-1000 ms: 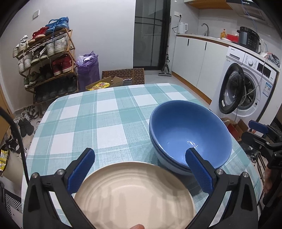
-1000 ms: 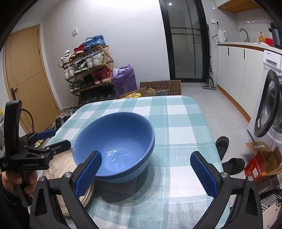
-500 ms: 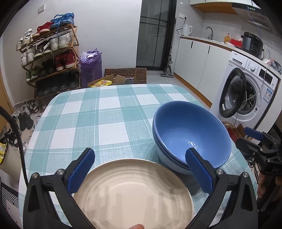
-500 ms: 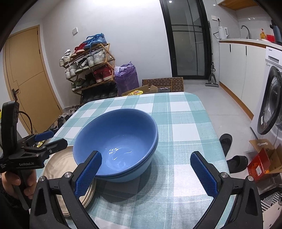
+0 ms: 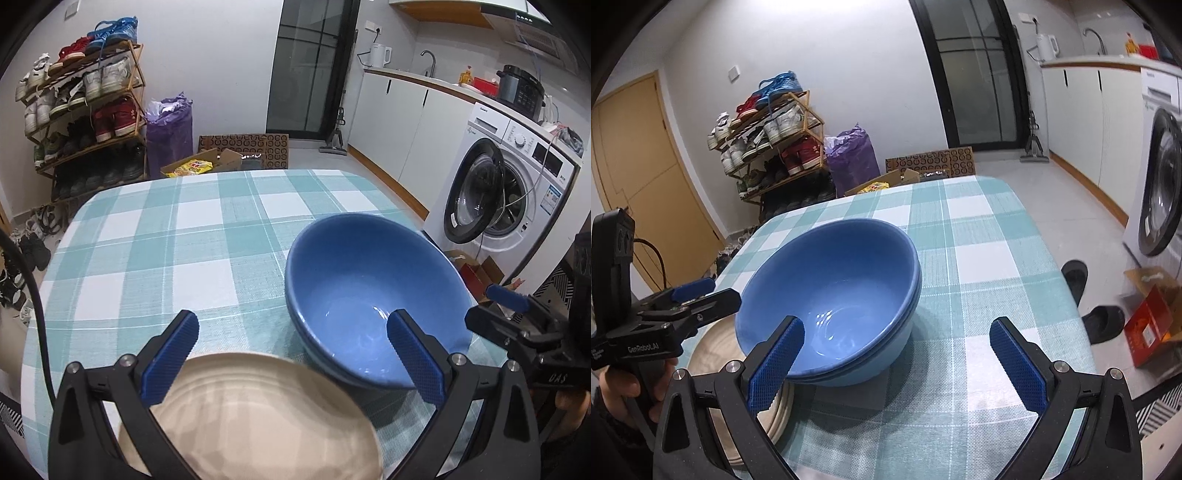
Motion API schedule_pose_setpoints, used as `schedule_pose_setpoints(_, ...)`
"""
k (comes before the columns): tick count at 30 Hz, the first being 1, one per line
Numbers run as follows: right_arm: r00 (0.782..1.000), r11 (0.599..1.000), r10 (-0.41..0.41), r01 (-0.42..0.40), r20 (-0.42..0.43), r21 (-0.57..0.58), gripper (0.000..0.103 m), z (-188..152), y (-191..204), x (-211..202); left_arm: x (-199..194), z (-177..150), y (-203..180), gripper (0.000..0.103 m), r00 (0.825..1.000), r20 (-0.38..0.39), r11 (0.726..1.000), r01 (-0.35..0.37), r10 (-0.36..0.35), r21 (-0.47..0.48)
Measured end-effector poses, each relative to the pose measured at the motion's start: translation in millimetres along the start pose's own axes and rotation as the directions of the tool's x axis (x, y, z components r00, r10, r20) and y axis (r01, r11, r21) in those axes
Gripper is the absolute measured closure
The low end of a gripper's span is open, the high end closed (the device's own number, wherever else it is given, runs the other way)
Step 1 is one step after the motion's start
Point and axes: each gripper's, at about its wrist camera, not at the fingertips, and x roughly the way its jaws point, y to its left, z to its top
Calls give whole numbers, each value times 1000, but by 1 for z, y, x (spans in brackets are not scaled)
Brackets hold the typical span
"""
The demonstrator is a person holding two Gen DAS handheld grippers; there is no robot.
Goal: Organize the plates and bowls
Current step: 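Move both open tools to opposite rims of the nested blue bowls, then close the left tool on the bowl rim while the right tool grips its opposite rim, then lift the nested blue bowls with both tools and carry them over the cream plates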
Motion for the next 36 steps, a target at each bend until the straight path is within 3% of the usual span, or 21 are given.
schedule_pose_setpoints(10, 999, 995, 29, -26, -30, 99, 2, -4, -8, 18, 27, 7, -6, 22, 997, -66, 999, 24, -26, -28)
schedule_pose_setpoints(14, 997, 990, 53, -44, -60, 135, 25, -5, -11, 26, 36, 6, -8, 37, 995, -98, 999, 33, -35, -24)
schedule_pose_setpoints(22, 994, 984, 95, -84, -61, 159, 32, -6, -11, 31, 46, 2, -13, 58, 987, -144, 998, 67, -68, -16)
schedule_pose_setpoints(31, 986, 976, 154, -143, -58, 165, 48, -5, -4, 35, 45, 1, -16, 60, 986, -154, 998, 56, -55, 1)
schedule_pose_setpoints(36, 990, 981, 134, -126, -50, 146, 49, -5, -1, 33, 45, 0, -17, 61, 987, -154, 999, 48, -47, 6)
